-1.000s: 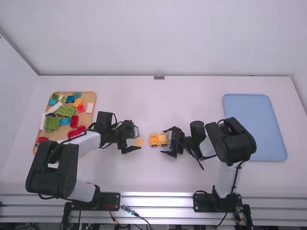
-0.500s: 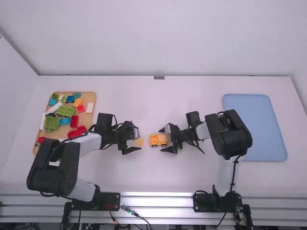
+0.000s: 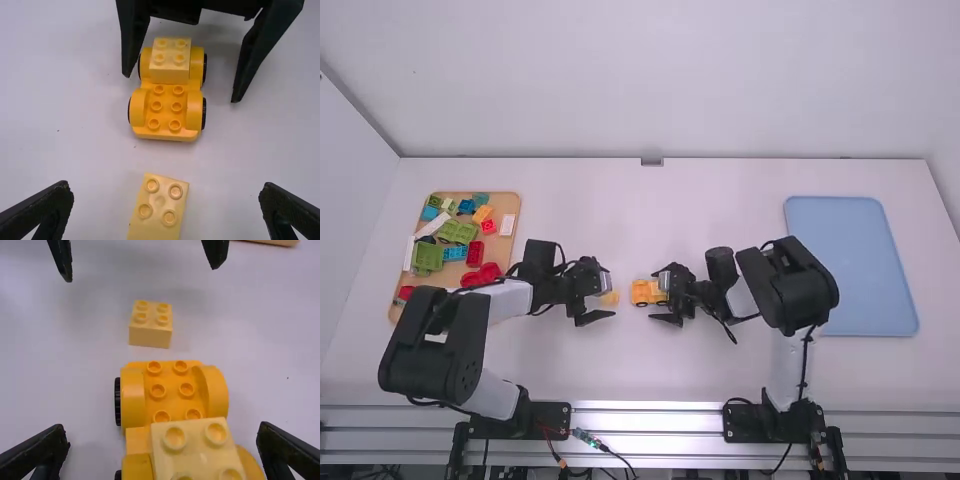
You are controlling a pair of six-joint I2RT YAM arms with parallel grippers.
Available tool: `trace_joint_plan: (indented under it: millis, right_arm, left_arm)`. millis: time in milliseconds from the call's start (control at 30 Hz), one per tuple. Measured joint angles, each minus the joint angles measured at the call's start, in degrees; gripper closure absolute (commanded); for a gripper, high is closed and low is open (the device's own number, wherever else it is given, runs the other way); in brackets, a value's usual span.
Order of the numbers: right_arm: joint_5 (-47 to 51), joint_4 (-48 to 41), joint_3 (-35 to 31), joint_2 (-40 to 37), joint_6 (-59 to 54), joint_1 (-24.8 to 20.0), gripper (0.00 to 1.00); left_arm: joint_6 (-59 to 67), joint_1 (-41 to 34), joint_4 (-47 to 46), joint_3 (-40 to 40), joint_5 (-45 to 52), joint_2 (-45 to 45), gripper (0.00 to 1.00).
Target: Assemble lego blocks to make yellow taxi
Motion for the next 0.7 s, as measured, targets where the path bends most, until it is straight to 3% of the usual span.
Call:
trace_joint_plan:
  millis: [200,433,700]
  right_arm:
    - [0.28,-3.41,0.76,0.00,1.05,0.00,0.01]
    - [0.70,-13.14,5.25,0.00,0.50,0.00,0.01]
    - [1.03,-13.38,6.60,0.00,-0.83,0.00,0.01]
  left_arm:
    - [1.64,0.02,-1.88,3.21,0.09,6.71,0.01]
    - [7.06,0.02,-11.10,11.37,1.97,11.21,0.01]
    - [7.82,0.20,-1.46,7.91,1.70,11.50,0.04]
